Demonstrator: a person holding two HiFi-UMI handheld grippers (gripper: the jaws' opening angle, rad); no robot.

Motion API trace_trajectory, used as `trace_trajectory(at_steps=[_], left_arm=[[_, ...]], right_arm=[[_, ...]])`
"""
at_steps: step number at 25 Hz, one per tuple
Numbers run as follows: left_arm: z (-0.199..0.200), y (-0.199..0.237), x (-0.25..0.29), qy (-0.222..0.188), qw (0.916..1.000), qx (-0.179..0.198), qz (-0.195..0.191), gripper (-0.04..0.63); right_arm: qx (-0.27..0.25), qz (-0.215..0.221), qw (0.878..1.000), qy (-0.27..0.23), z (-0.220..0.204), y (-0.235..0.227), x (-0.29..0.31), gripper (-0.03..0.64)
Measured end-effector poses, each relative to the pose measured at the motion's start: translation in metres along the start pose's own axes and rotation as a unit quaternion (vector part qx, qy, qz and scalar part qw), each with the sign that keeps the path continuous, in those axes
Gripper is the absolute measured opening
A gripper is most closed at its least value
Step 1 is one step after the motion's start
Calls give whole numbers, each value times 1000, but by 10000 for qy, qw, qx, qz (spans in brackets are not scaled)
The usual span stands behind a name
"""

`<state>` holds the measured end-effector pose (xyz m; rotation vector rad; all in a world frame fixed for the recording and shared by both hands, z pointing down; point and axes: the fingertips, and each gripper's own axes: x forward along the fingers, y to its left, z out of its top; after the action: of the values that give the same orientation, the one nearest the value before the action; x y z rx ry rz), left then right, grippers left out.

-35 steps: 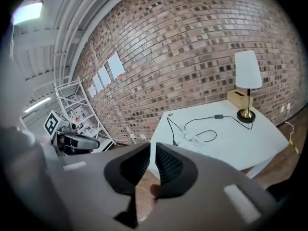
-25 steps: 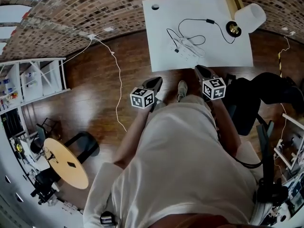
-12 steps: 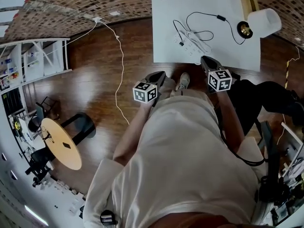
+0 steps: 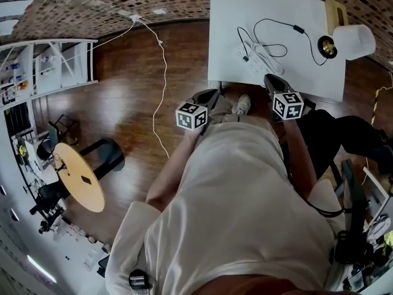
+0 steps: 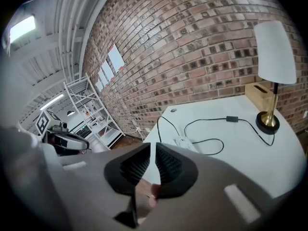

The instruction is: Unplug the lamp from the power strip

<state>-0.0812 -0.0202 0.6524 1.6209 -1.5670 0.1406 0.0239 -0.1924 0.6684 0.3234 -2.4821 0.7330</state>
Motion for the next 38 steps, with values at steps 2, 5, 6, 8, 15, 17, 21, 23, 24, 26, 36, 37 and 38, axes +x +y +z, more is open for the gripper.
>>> trace_trajectory(at_steps=[2, 5, 6, 8, 15, 17, 21, 23, 24, 26, 36, 37, 38], left_arm=[[3, 6, 1, 54, 10000, 26, -70, 0], [11, 20, 6, 167, 9997, 82, -175, 0], [15, 25, 7, 195, 9995, 108, -214, 0], [29, 32, 12, 214, 9991, 186, -317, 0], [66, 50, 31, 340, 9946, 519, -831, 0], [75, 53, 38, 413, 9922, 590, -1013, 0], [88, 60, 54, 578, 9860, 725, -1384, 0], [90, 63, 64, 695, 9816, 801, -1590, 0], [89, 63, 69, 766, 9787, 842, -1706, 0], [87, 64, 78, 913, 9726, 943, -1920, 0], [77, 84, 126, 1548, 9438, 1833, -2274, 0], [75, 85, 133, 1599, 9418, 1936, -2237, 0], [74, 86, 141, 1639, 9398, 2045, -2191, 0]], right_arm=[[-3, -63, 10000, 29, 1, 1, 4, 21], [6, -194, 9998, 24, 8, 3, 11, 21], [33, -236, 9997, 10, 11, 4, 13, 21], [80, -323, 9994, -11, 17, 7, 18, 21], [167, -751, 9970, 3, 31, 11, 31, 21], [180, -900, 9958, 27, 35, 12, 34, 21], [65, -1108, 9938, 112, 42, 17, 44, 28], [-45, -1218, 9923, 240, 41, 20, 49, 30], [-108, -1296, 9910, 332, 39, 21, 50, 33], [-227, -1433, 9881, 514, 34, 23, 52, 40], [-802, -1585, 9757, 1283, 14, 19, 84, 61], [-854, -1541, 9748, 1372, 11, 17, 89, 61], [-903, -1487, 9738, 1467, 8, 15, 94, 63]])
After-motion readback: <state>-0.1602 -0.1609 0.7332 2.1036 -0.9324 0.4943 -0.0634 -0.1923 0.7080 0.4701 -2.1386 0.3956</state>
